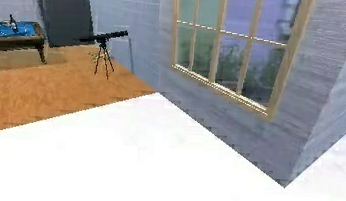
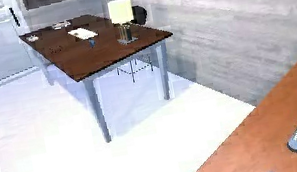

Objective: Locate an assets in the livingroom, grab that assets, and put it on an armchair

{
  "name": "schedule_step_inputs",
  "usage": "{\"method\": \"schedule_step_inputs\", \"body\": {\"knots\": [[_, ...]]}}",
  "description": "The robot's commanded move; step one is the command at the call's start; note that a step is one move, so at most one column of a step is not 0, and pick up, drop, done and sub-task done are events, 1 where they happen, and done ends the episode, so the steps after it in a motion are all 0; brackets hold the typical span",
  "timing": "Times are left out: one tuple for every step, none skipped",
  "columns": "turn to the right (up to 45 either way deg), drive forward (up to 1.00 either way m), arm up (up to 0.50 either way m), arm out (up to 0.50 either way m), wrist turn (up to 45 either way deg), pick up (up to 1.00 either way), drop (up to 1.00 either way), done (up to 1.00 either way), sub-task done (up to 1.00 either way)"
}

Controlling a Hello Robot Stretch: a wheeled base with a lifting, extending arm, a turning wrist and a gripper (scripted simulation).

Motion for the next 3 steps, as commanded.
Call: {"method": "schedule_step_inputs", "body": {"knots": [[36.0, 0.00, 0.00, 0.00, 0.0, 0.00, 0.00, 0.00, 0.00], [0.0, 0.00, 0.50, 0.00, 0.0, 0.00, 0.00, 0.00, 0.00], [0.0, 0.00, 0.28, 0.00, 0.0, 0.00, 0.00, 0.00, 0.00]]}}
